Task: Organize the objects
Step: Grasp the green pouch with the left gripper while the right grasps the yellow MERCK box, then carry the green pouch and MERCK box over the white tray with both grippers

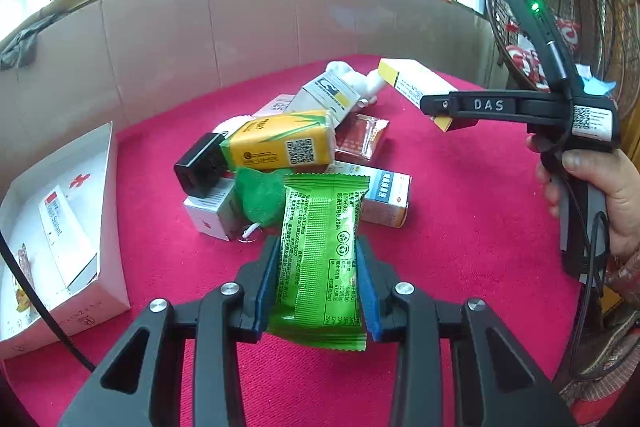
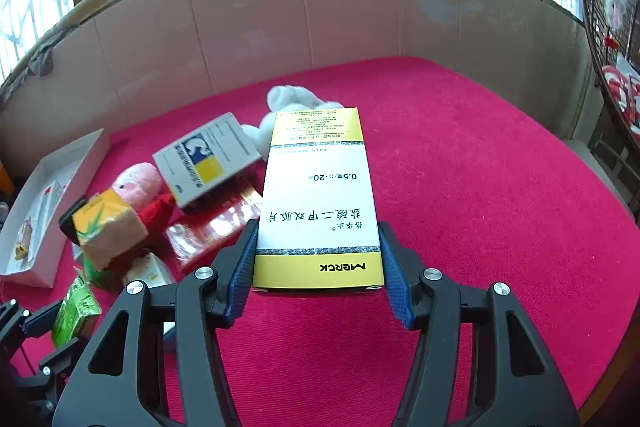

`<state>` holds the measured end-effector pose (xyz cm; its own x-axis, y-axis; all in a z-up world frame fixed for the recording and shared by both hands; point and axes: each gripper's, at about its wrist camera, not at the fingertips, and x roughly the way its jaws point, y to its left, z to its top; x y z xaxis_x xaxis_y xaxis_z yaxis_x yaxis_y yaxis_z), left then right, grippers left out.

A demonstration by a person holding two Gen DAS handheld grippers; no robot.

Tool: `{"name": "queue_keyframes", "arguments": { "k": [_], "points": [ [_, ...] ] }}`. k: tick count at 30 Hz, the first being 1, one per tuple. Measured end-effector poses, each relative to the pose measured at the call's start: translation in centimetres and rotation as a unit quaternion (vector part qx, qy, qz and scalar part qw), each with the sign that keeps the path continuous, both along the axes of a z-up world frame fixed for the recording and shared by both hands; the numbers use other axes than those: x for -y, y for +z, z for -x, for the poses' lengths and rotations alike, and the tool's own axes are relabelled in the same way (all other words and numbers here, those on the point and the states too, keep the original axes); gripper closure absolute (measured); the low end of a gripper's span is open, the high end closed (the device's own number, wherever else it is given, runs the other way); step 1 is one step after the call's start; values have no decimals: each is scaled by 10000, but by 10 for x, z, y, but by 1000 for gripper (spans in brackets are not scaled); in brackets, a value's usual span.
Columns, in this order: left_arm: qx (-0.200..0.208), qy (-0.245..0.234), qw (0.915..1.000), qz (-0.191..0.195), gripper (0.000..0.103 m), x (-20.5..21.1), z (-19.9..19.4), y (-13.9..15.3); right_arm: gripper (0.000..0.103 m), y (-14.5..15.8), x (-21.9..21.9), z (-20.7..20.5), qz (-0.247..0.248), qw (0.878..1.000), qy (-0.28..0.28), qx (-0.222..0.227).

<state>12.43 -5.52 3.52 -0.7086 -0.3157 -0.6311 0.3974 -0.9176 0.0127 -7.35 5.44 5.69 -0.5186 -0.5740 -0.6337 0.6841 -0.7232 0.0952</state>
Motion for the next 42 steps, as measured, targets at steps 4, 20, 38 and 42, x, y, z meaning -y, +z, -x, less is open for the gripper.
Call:
{"name": "queue_keyframes", "arguments": {
  "k": [4,20,38,42],
  "points": [
    [-206,174,9996,43,67,2,-9,6,46,12,5,-11,64,9998,156,-108],
    [-679,921,9934,-70,67,36,-48,26,46,38,51,-58,103,9934,1097,-320],
    [-1001,2170,9710,-56,67,106,-106,47,46,43,140,-131,-35,9670,2548,7],
    [-997,2483,9635,-72,67,134,-117,47,46,38,163,-147,-70,9587,2828,282]
  ]
}}
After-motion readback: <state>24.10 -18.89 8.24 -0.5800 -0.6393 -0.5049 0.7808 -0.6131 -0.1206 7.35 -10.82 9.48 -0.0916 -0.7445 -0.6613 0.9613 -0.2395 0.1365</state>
